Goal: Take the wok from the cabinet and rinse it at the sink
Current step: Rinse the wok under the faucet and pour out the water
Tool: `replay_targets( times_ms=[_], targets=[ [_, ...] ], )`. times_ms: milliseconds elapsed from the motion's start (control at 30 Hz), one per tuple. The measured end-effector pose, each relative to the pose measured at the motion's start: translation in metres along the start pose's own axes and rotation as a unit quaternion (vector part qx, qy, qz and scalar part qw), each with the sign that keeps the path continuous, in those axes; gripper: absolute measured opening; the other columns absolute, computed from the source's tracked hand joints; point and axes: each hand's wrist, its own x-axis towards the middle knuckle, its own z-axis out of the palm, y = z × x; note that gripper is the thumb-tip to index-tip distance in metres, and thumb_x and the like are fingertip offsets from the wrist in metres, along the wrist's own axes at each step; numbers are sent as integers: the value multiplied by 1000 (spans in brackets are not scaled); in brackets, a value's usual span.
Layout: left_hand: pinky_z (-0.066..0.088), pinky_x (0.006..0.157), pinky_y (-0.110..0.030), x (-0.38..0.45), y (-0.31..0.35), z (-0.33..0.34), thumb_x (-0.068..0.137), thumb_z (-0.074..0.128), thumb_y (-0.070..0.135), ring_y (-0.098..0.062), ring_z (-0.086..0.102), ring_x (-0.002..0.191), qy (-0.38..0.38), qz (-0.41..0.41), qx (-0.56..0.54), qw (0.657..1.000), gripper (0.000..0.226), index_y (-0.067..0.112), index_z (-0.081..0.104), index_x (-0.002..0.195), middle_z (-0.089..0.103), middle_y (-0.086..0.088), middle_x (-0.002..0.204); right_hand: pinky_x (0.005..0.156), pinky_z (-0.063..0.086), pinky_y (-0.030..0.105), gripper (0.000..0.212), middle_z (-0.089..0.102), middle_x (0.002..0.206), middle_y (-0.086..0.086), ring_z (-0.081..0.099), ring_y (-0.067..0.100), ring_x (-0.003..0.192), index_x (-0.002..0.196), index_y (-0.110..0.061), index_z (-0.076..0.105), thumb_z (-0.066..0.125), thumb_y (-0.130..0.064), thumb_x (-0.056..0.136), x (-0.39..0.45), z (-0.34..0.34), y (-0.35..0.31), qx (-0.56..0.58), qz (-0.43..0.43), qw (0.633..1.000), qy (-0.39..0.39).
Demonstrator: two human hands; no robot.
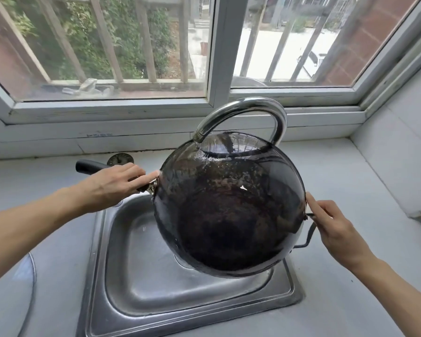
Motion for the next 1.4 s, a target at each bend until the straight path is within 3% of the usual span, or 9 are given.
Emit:
replay_targets(
  times_ms=[400,600,667,767,900,967,1067,1267,1400],
  targets=[
    [51,66,-38,7,5,3,96,39,20,-27,54,82,-9,0,3,1000,54,11,33,149,57,-10,107,79,36,10,46,46,105,3,49,16,83,145,-3,38,30,-21,103,-7,-8,-3,0,19,1000,-3],
    [54,68,-40,-7,5,-3,103,28,28,-28,55,83,-17,-7,6,1000,50,10,33,149,56,-11,107,76,48,25,50,46,107,3,50,16,86,146,-4,39,39,-10,96,4,-3,-4,-5,-1,1000,1],
    [54,69,-40,-17,4,-6,100,45,22,-29,57,84,-9,-14,4,1000,52,9,33,149,56,-11,108,77,47,24,54,47,107,4,50,16,86,146,-4,38,46,-1,93,12,0,-6,-6,-14,1000,-1],
    [55,70,-41,-36,2,-10,84,69,10,-30,58,86,-24,-47,-17,998,76,10,32,150,57,-12,110,76,48,27,61,47,107,5,51,18,86,146,-4,38,51,10,88,28,7,-9,-2,-35,999,-3],
    [55,72,-43,-64,-2,-16,96,45,21,-30,56,88,-26,-66,0,997,57,10,32,150,55,-11,110,80,49,23,66,48,108,6,51,17,88,146,-2,37,53,17,85,51,21,-19,6,-83,997,-11],
    [55,71,-44,-76,-3,-20,96,38,25,-30,56,86,-42,-80,-1,996,56,10,32,150,55,-11,108,78,54,30,74,47,109,6,54,20,87,148,-5,36,57,21,82,61,31,-21,13,-84,996,-23],
    [54,67,-41,-96,-3,-24,97,36,25,-29,56,82,-36,-96,-11,995,53,9,35,148,55,-10,106,68,56,44,82,47,112,5,57,27,85,152,-16,31,55,20,82,75,44,-26,15,-84,996,-34],
    [54,63,-41,-128,-2,-26,95,39,24,-28,55,80,-33,-130,-12,991,55,9,36,148,54,-9,105,79,53,39,90,49,116,8,56,22,98,149,-15,34,58,28,75,102,58,-43,36,-112,993,-28],
    [55,62,-42,-140,0,-29,95,41,23,-28,54,79,-24,-148,0,989,54,7,38,146,54,-9,103,87,49,31,77,51,115,13,55,25,101,145,-7,39,57,26,78,115,62,-51,45,-148,988,-13]
  ],
)
